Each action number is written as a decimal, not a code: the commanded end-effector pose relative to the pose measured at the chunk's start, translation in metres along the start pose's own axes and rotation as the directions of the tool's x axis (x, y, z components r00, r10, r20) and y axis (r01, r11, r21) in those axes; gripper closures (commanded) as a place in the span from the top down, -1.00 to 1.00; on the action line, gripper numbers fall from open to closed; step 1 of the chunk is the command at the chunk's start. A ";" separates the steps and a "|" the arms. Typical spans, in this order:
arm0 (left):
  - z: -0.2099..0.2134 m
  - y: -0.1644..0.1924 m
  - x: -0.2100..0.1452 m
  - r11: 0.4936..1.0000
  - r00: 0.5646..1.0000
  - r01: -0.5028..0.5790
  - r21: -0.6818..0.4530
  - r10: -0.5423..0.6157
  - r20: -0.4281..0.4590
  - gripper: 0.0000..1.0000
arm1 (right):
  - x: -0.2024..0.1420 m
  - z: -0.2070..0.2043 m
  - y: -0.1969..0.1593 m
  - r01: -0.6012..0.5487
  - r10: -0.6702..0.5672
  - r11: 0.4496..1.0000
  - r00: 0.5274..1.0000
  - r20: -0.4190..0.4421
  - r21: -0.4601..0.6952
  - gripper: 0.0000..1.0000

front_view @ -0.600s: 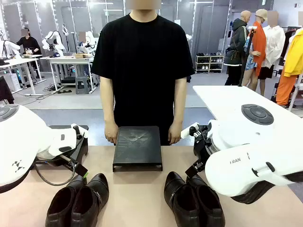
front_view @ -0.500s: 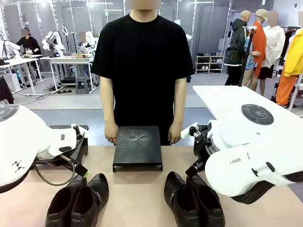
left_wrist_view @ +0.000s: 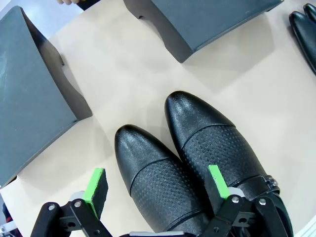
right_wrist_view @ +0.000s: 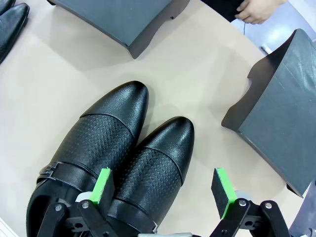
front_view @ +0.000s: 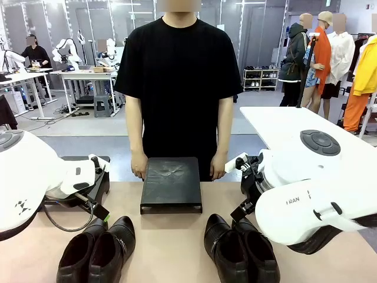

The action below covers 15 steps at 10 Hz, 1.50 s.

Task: Place the shoes on the stand as instructed by the person.
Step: Pick up one pair of Shoes and place it on the Shoes Stand indicated by the person.

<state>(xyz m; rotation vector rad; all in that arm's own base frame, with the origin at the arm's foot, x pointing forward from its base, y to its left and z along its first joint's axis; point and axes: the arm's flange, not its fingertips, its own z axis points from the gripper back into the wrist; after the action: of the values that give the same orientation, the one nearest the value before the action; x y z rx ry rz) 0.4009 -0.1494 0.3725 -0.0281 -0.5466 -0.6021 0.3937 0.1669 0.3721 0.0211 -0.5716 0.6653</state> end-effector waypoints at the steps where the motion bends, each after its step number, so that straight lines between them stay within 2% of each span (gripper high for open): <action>1: 0.000 0.000 0.000 1.000 1.000 0.000 0.000 0.000 0.000 1.00 | 0.000 0.000 0.000 0.002 -0.002 1.000 1.000 0.000 0.000 1.00; 5: 0.000 0.000 0.000 1.000 1.000 0.000 0.000 0.000 0.000 1.00 | 0.000 0.000 0.000 0.000 0.000 1.000 1.000 0.000 0.000 1.00; 6: 0.019 0.003 0.017 0.999 0.999 0.031 0.027 -0.032 0.015 1.00 | 0.018 0.009 -0.008 -0.021 0.021 0.999 1.000 0.008 -0.024 1.00; 7: 0.044 0.010 0.032 1.000 1.000 0.014 0.012 -0.014 0.025 1.00 | 0.035 0.029 -0.018 0.017 -0.018 1.000 0.998 0.052 0.024 1.00; 9: 0.097 0.030 0.048 0.989 0.997 -0.060 -0.136 0.066 0.039 1.00 | 0.052 0.098 -0.045 0.019 -0.028 0.993 0.997 0.076 0.121 1.00; 10: 0.119 0.044 0.051 0.973 0.996 -0.087 -0.215 0.091 0.007 1.00 | 0.055 0.128 -0.059 0.046 -0.065 0.981 0.993 0.096 0.187 1.00; 11: 0.145 0.062 0.049 0.945 0.990 -0.128 -0.300 0.142 0.023 1.00 | 0.050 0.164 -0.081 0.141 -0.177 0.959 0.976 0.129 0.245 1.00; 13: 0.183 0.096 0.025 0.832 0.979 -0.155 -0.533 0.200 0.027 1.00 | 0.017 0.213 -0.114 0.218 -0.313 0.861 0.940 0.140 0.459 1.00; 14: 0.194 0.117 0.007 0.769 0.975 -0.154 -0.620 0.221 0.033 1.00 | -0.009 0.230 -0.131 0.267 -0.393 0.811 0.908 0.147 0.521 1.00; 15: 0.204 0.138 -0.013 0.696 0.953 -0.164 -0.699 0.296 0.072 1.00 | -0.038 0.244 -0.150 0.312 -0.482 0.759 0.859 0.172 0.572 1.00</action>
<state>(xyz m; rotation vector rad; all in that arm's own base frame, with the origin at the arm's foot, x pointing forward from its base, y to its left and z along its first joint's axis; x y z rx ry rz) 0.3649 -0.0151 0.5647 -0.7771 -0.4853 -0.5627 0.3426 0.0027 0.5974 0.7092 -0.6322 0.4447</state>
